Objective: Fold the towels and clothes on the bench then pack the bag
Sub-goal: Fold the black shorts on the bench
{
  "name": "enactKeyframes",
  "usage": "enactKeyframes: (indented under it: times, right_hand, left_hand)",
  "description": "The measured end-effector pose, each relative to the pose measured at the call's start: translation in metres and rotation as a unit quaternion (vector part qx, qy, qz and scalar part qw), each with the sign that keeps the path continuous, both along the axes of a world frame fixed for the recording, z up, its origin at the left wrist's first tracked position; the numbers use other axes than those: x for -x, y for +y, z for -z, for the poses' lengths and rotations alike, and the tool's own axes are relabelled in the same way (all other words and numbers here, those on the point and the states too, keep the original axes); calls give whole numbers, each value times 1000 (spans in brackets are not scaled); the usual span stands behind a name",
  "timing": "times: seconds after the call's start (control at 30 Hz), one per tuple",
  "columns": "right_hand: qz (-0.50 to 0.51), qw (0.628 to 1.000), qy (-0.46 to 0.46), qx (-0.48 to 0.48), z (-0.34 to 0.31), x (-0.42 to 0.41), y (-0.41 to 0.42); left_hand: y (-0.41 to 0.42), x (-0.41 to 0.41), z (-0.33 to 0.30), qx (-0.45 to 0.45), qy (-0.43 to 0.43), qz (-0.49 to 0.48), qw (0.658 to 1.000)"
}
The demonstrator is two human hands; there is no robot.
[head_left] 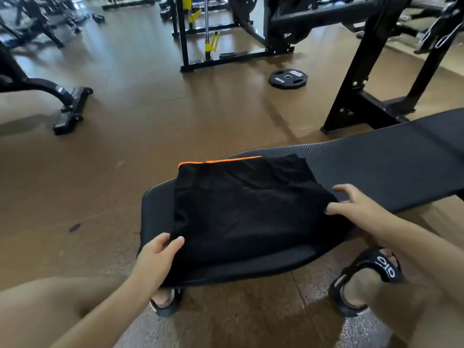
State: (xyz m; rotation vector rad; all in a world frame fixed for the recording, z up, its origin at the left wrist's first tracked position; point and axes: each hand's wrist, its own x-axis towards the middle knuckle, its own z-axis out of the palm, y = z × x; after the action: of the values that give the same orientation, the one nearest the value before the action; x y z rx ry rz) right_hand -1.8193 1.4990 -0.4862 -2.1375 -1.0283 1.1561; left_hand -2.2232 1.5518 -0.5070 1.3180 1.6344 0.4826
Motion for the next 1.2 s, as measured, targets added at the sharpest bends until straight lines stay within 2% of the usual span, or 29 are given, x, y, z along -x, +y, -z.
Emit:
enactKeyframes:
  times: [0.17,0.3,0.4,0.5,0.57,0.63,0.67,0.7,0.77,0.8,0.83,0.9,0.93,1.0,1.07,1.13,1.2]
  right_hand:
    - [15,993,-119,8,12,1,-4]
    - [-16,991,-133,19,15,4,-4]
    - [-32,989,-134,45,10,5,-4]
    - [-52,984,-159,66,-1,10,-5]
    - [-75,966,-246,12,-4,20,-1]
    - [-110,920,-352,-133,-2,37,10]
    - [-139,892,-380,-202,0,47,18]
    - [-178,869,-392,-245,3,57,26]
    - [-266,838,-416,-232,16,72,39]
    - [-297,834,-426,-187,27,74,43]
    - [-312,837,-430,-132,36,72,46]
    - [-304,858,-413,-39,48,60,50]
    - [-295,869,-396,-18,50,55,53]
    - [-292,877,-381,-8,49,50,57]
    - [-282,871,-401,-28,46,54,59]
    - [-236,872,-417,-98,41,58,66]
    - [-215,878,-399,-156,37,59,80]
  left_hand:
    - [8,2,-9,0,80,21,997]
    - [22,10,-7,51,136,56,988]
    - [29,15,-13,80,128,78,985]
    - [38,16,-20,15,211,152,965]
    - [50,10,-23,-55,236,172,955]
    - [61,-1,-23,-129,232,186,946]
    - [67,-6,-20,-186,256,216,924]
    - [71,-13,-17,-246,295,261,885]
    - [79,-21,-8,-297,379,349,804]
    - [83,-22,-3,-274,406,372,788]
    - [86,-22,2,-239,421,384,786]
    - [93,-19,10,-165,400,375,820]
    - [96,-16,12,-134,382,373,835]
    - [104,-13,11,-117,362,379,843]
    - [114,-15,5,-154,338,361,856]
    - [127,-19,-3,-194,287,303,888]
    - [145,-21,-7,-175,240,258,920]
